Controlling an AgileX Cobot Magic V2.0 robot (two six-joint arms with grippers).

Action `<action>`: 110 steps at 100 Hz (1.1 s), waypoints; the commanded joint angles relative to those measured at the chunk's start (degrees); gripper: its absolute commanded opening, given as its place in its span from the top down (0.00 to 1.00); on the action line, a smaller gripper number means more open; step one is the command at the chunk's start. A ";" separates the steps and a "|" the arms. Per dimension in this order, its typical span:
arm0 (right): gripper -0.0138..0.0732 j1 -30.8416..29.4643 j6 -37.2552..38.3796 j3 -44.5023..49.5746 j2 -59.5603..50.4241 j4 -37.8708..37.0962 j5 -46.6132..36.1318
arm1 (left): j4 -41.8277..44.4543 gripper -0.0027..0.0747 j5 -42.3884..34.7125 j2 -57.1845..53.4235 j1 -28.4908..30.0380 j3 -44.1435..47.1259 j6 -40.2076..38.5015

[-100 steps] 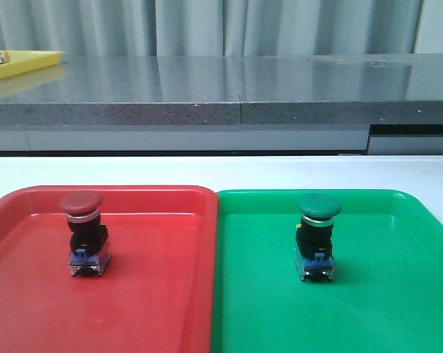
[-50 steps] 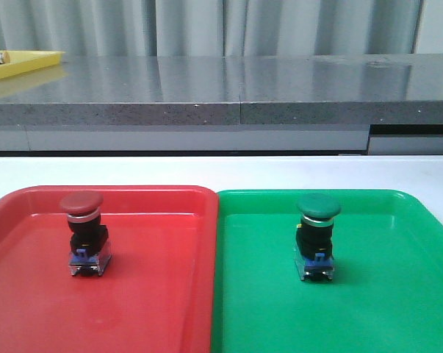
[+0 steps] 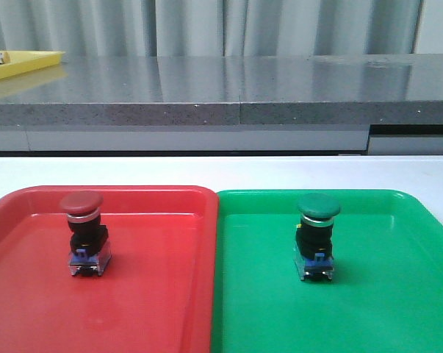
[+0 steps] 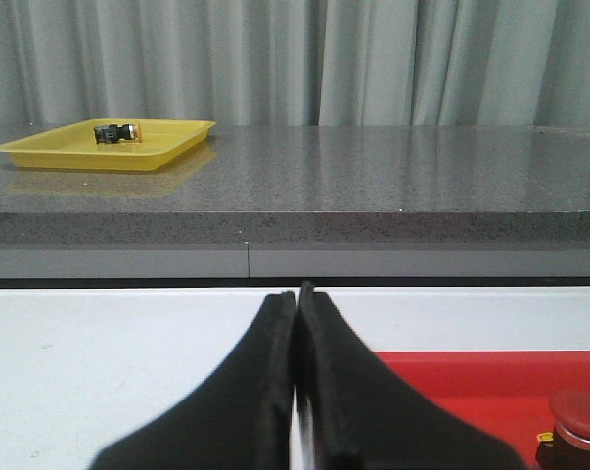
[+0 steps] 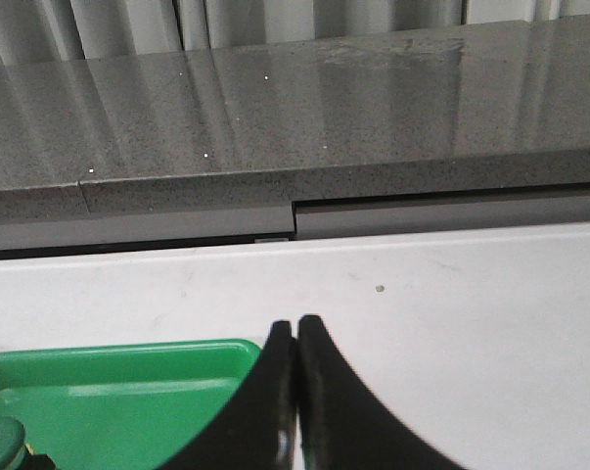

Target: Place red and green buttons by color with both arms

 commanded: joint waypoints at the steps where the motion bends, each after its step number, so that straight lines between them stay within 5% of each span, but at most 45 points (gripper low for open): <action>1: 0.91 -0.40 -0.66 1.57 -2.67 -0.31 -5.44 | -0.42 0.99 -4.12 -1.84 0.03 0.73 -0.11; 25: 0.91 -0.40 -0.61 10.44 -12.91 -0.31 -14.58 | -0.42 0.99 -4.12 -1.84 0.03 0.73 -0.11; 36: 0.91 -0.40 -0.56 12.08 -19.02 -0.31 -11.70 | -0.42 0.99 -4.12 -1.84 0.03 0.73 -0.11; 110: 0.91 -0.41 -0.56 12.07 -18.63 -0.31 -9.17 | -0.42 0.99 -4.12 -1.84 0.03 0.73 -0.11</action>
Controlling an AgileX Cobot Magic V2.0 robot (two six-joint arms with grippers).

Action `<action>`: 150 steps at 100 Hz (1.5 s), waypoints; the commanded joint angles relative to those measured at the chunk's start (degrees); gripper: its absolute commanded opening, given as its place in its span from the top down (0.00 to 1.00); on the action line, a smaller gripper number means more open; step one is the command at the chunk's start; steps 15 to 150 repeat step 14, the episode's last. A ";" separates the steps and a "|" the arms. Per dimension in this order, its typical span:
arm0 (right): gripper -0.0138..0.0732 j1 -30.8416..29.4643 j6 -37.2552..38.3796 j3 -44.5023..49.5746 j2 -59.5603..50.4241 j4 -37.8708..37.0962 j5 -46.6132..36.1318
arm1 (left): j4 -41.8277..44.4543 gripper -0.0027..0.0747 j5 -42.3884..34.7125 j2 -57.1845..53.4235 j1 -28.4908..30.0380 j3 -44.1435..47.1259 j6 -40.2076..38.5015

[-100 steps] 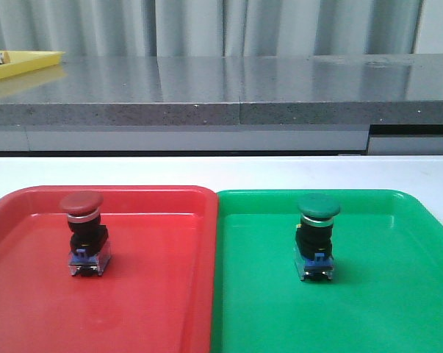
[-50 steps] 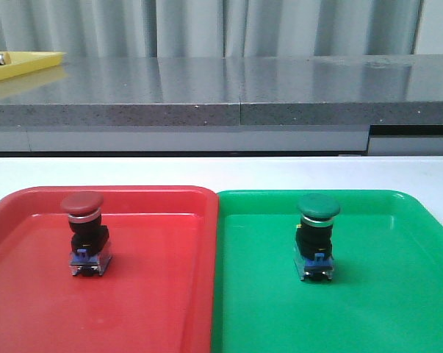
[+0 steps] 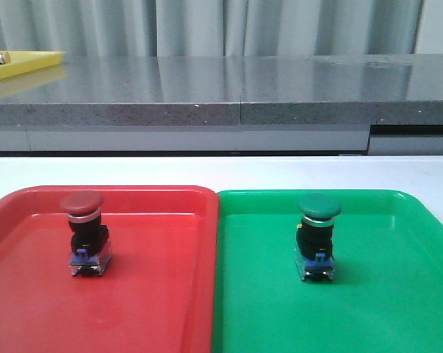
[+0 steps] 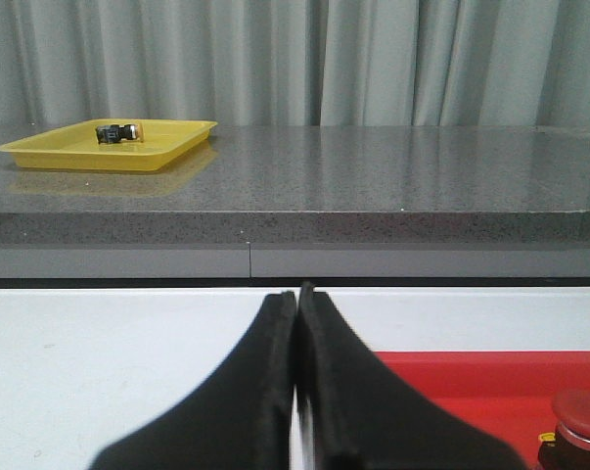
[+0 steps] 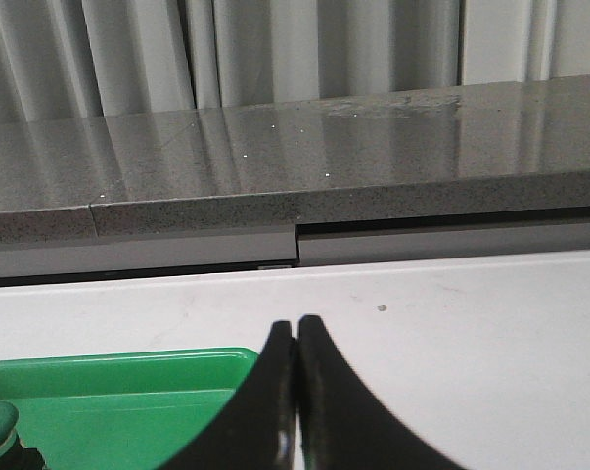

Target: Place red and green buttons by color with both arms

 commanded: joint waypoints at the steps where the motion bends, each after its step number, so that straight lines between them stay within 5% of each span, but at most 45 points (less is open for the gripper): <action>1: 0.91 -0.32 -0.36 -1.09 -1.32 0.00 -4.10 | -0.42 0.99 -4.12 -1.84 0.03 0.73 -0.11; 150: 0.91 -0.32 -0.36 -1.09 -1.32 0.00 -4.10 | -0.42 0.99 -4.12 -1.84 0.03 0.73 -0.11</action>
